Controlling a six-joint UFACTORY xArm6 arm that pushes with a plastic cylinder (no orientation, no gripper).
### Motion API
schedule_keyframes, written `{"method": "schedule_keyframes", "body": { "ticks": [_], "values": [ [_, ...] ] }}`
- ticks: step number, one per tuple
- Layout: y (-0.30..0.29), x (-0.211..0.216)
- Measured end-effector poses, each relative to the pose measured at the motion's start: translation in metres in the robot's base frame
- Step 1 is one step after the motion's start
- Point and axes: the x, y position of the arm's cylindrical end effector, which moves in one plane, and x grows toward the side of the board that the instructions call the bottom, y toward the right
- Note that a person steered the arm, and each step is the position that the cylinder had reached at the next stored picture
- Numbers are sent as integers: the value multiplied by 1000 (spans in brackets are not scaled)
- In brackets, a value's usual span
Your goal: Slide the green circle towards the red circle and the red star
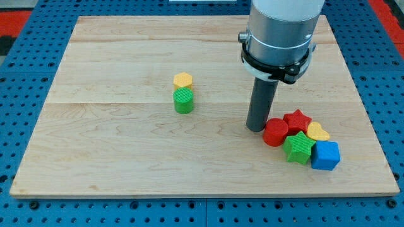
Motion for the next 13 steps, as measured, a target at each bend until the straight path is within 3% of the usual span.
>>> {"method": "schedule_keyframes", "body": {
  "ticks": [1,2,3,4,6,9,13],
  "values": [
    [-58,-63],
    [-62,-106],
    [-86,-142],
    [-149,-152],
    [-169,-99],
    [-126,-30],
    [-47,-18]
  ]
}}
